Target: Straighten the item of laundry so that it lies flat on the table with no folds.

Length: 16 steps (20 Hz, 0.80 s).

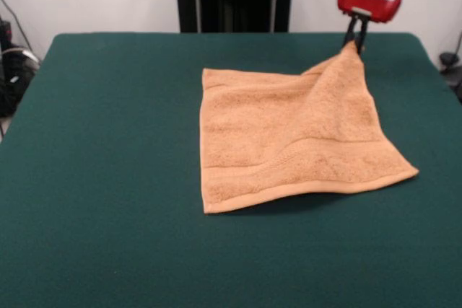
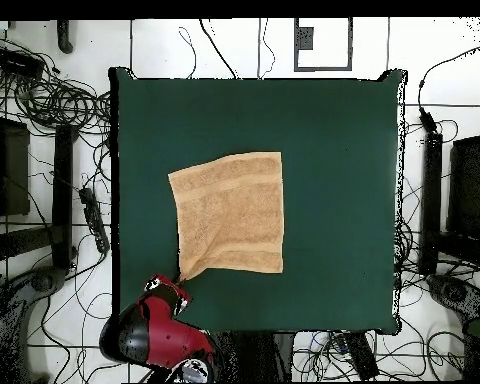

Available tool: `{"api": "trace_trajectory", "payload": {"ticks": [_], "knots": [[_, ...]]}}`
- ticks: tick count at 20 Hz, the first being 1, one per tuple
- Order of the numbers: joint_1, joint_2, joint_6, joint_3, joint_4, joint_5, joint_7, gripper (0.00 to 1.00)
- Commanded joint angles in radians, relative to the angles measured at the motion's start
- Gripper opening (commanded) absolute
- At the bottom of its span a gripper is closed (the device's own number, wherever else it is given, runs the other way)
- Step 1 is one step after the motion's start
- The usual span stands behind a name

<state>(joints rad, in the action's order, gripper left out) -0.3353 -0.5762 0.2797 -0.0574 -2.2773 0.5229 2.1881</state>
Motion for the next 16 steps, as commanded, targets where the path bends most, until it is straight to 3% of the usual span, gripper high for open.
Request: {"api": "trace_trajectory", "payload": {"ticks": [1, 10, 14, 16], "knots": [[-0.044, 0.016, -0.15, 0.102, 0.089, 0.129, 0.258, 0.0], [-0.117, -0.029, -0.242, 0.057, 0.12, 0.22, 0.238, 0.0], [-0.068, -0.028, -0.201, 0.103, 0.111, 0.189, 0.239, 0.0], [-0.086, -0.021, -0.211, 0.075, 0.122, 0.2, 0.225, 0.0]]}}
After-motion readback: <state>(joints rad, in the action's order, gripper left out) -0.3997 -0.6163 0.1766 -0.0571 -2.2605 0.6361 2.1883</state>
